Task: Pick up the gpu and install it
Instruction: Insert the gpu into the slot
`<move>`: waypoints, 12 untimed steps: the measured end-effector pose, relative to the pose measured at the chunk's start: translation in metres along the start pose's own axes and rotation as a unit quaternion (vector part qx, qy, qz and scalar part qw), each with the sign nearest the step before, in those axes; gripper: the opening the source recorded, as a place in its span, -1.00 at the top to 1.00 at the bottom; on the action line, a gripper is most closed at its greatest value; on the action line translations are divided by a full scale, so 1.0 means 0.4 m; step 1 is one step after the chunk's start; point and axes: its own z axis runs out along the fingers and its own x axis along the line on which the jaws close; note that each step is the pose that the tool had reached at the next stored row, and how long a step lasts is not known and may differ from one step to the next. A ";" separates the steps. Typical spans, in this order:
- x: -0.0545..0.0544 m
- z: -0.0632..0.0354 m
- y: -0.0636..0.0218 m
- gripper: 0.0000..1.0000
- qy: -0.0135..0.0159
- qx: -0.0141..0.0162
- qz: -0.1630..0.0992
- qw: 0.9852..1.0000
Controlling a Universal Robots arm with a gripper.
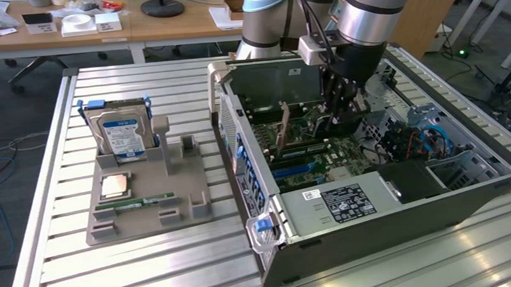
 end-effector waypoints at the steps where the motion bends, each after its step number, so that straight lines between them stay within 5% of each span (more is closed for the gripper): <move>1: 0.005 0.002 0.001 0.47 0.000 0.000 0.000 1.000; 12: 0.013 0.027 0.009 0.47 0.000 0.000 -0.012 1.000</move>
